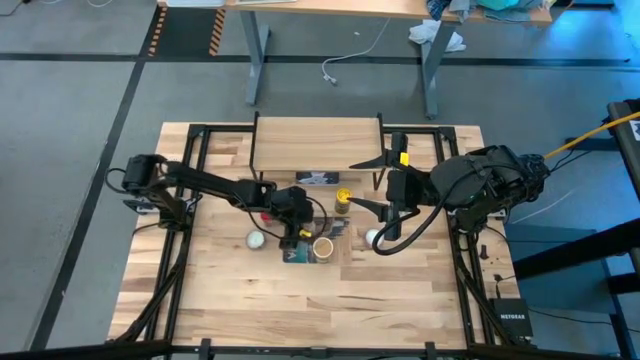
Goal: Shelf spices
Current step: Put the transparent seasoning bottle on the shelf
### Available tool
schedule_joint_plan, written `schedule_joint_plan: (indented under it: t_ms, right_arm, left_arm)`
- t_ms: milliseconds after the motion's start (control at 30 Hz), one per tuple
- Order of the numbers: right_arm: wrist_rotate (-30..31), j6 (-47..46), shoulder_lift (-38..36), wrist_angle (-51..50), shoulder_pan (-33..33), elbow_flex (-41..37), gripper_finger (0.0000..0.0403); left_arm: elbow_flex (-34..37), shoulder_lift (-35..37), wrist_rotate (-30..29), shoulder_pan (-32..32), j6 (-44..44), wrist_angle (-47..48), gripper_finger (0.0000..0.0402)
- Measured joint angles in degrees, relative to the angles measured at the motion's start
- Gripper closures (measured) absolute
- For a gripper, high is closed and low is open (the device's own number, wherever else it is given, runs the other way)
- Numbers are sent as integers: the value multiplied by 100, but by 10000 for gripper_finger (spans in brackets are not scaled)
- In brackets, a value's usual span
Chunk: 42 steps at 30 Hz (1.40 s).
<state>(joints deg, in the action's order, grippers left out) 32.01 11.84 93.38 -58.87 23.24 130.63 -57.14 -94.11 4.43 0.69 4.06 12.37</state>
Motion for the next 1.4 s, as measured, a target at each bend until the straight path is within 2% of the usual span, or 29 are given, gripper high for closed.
schedule_joint_plan:
  t_ms: [133, 367, 500, 600, 700, 1067, 1233, 1400]
  right_arm:
    - [-1, 8, 0, -4, 0, 2, 127]
    - [-4, 76, 0, -9, 0, 2, 127]
    - [-114, 89, 0, -48, 0, 2, 127]
    - [-157, 90, 0, -55, 0, 2, 127]
    - [-187, 91, 0, -74, 2, 2, 127]
    - [-315, 61, 2, -90, 2, 2, 127]
    - [-315, 59, 2, -92, 2, 2, 127]
    - [-315, 55, 2, -96, 2, 2, 127]
  left_arm:
    - [-180, 547, -405, 0, -163, 542, 237]
    - [-494, 1744, -1570, -53, -56, 1133, 237]
    - [-897, 2177, -1890, -400, 75, 1643, 237]
    - [-1243, 2233, -1966, -885, 110, 2106, 237]
    - [-1435, 2137, -1852, -1401, 265, 2221, 237]
    - [-2080, 1365, -687, -3389, 1040, 2787, 237]
    - [-2270, 1144, -202, -3844, 1287, 2926, 237]
    - [-2333, 1096, -62, -4072, 1644, 3081, 237]
